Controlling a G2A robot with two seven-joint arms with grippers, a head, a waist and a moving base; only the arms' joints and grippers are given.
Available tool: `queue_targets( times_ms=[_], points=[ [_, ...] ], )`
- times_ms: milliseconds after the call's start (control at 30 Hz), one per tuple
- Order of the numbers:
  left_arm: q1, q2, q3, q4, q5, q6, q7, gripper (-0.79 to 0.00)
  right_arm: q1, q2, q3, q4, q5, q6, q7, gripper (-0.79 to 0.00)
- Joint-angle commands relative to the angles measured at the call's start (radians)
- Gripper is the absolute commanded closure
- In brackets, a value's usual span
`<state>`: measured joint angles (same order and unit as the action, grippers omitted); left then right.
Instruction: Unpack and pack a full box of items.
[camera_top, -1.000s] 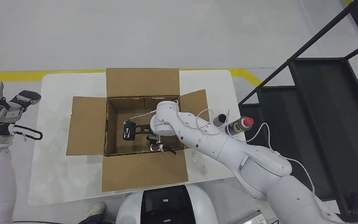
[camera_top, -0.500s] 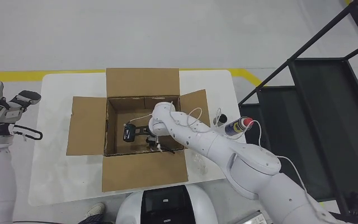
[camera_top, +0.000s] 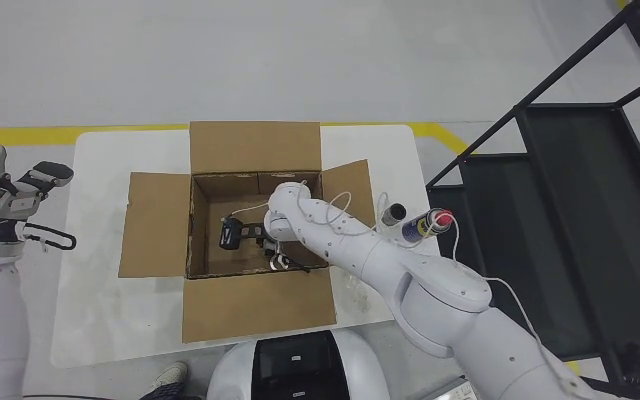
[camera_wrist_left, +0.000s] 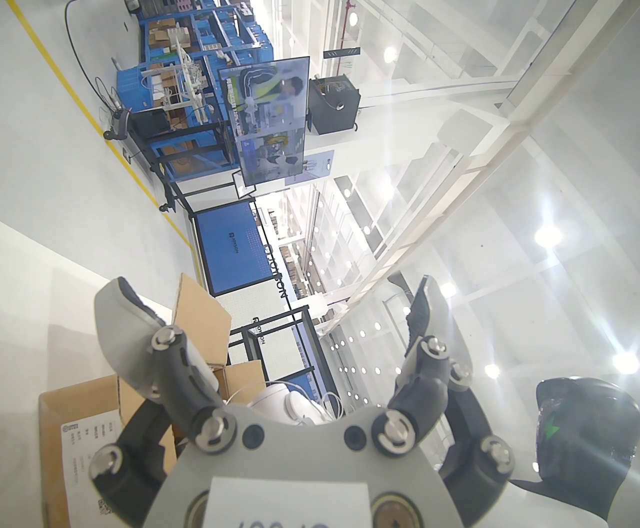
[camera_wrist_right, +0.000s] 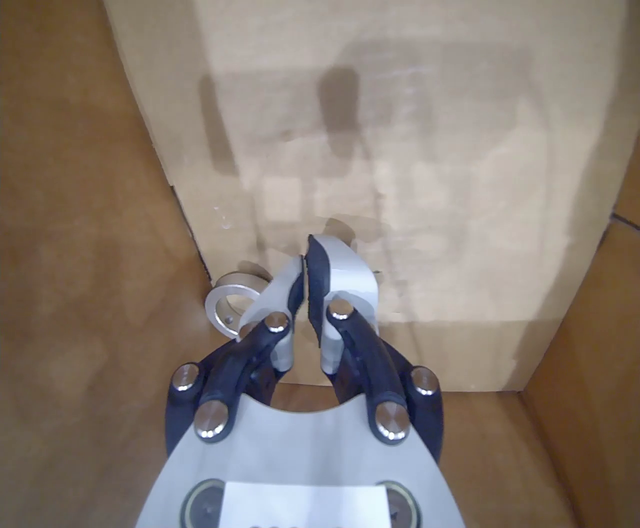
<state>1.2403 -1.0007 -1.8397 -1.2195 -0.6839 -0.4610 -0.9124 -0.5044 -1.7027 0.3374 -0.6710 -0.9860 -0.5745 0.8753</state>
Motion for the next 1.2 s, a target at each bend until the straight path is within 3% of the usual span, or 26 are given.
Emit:
queue_targets(
  times_ms=[0, 333, 600, 633, 667, 933, 1167],
  points=[
    [0.0, 0.0, 0.0, 0.0, 0.0, 0.0, 0.0, -0.785, 0.003, 0.0, 0.005, 0.0, -0.007, 0.01, 0.003, 0.0],
    [0.0, 0.0, 0.0, 0.0, 0.0, 0.0, 0.0, -0.785, 0.005, 0.028, 0.053, -0.061, -0.047, 0.066, 0.002, 0.0],
    [0.0, 0.0, 0.0, 0.0, 0.0, 0.0, 0.0, -0.785, -0.053, 0.102, 0.139, -0.251, -0.099, 0.118, 0.071, 0.0],
    [0.0, 0.0, 0.0, 0.0, 0.0, 0.0, 0.0, -0.785, -0.068, 0.114, 0.154, -0.283, -0.103, 0.118, 0.08, -0.139],
    [0.0, 0.0, 0.0, 0.0, 0.0, 0.0, 0.0, -0.785, -0.084, 0.127, 0.171, -0.314, -0.107, 0.118, 0.087, -0.785],
    [0.0, 0.0, 0.0, 0.0, 0.0, 0.0, 0.0, -0.785, -0.223, 0.217, 0.288, -0.572, -0.189, 0.066, 0.096, -0.785],
    [0.0, 0.0, 0.0, 0.0, 0.0, 0.0, 0.0, -0.785, -0.223, 0.217, 0.288, -0.572, -0.189, 0.066, 0.096, -0.785]
  ],
)
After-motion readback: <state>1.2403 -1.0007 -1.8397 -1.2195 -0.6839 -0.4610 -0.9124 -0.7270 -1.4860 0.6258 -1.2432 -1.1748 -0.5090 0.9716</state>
